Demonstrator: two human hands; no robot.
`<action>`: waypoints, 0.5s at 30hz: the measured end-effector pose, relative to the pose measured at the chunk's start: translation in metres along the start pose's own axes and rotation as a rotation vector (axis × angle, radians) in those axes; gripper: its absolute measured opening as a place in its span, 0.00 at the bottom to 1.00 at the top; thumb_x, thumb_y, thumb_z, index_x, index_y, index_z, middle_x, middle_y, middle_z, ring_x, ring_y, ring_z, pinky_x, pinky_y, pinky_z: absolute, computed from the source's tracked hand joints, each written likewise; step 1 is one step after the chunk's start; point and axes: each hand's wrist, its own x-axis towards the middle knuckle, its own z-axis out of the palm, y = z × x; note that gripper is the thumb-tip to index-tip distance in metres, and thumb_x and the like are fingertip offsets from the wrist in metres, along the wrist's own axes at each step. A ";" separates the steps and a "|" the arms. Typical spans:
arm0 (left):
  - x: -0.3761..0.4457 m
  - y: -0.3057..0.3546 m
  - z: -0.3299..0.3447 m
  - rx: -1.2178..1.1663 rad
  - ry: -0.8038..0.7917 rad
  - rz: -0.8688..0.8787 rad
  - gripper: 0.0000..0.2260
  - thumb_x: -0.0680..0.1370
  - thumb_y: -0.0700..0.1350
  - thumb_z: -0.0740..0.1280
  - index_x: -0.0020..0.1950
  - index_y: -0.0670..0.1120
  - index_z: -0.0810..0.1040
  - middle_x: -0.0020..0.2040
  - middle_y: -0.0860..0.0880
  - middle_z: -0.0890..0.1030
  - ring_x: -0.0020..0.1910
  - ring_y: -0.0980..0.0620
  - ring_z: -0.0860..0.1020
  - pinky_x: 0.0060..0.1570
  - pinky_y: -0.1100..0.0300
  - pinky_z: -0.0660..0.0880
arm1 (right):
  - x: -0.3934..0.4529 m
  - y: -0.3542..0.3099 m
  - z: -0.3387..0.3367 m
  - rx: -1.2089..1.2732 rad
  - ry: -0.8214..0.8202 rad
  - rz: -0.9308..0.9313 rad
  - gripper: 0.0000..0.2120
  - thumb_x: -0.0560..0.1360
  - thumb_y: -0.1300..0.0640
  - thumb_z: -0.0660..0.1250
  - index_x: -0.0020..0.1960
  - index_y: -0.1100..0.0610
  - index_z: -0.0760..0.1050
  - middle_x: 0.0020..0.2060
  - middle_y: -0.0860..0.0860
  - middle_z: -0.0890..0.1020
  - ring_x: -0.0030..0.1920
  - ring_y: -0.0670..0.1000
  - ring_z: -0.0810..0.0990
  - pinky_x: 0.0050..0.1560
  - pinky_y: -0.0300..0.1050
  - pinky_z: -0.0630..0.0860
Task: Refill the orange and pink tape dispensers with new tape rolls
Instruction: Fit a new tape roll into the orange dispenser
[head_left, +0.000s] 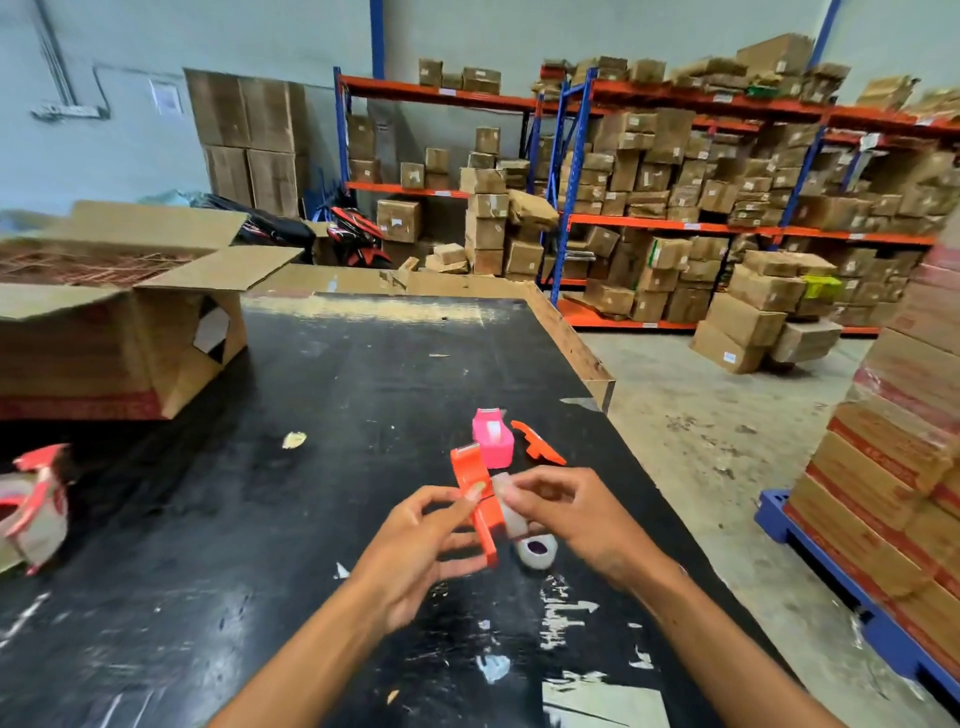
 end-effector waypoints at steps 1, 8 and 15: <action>0.000 0.001 0.001 0.004 -0.021 0.001 0.23 0.66 0.51 0.74 0.55 0.41 0.74 0.46 0.41 0.86 0.46 0.42 0.84 0.40 0.52 0.83 | -0.002 -0.001 -0.001 0.008 -0.014 0.001 0.11 0.74 0.57 0.69 0.53 0.61 0.82 0.47 0.59 0.86 0.43 0.47 0.84 0.43 0.37 0.81; 0.012 -0.001 0.017 -0.031 -0.107 -0.009 0.24 0.70 0.51 0.72 0.59 0.38 0.73 0.50 0.36 0.85 0.51 0.39 0.84 0.41 0.53 0.83 | -0.005 0.001 -0.005 0.072 0.049 -0.057 0.13 0.70 0.48 0.70 0.49 0.54 0.84 0.44 0.51 0.87 0.45 0.50 0.85 0.43 0.40 0.82; 0.042 -0.003 0.025 -0.037 -0.116 0.019 0.23 0.66 0.54 0.74 0.55 0.42 0.79 0.49 0.38 0.86 0.47 0.43 0.85 0.42 0.53 0.82 | 0.011 0.010 -0.018 0.035 0.217 -0.139 0.13 0.66 0.43 0.71 0.37 0.53 0.82 0.33 0.46 0.85 0.35 0.40 0.80 0.37 0.30 0.74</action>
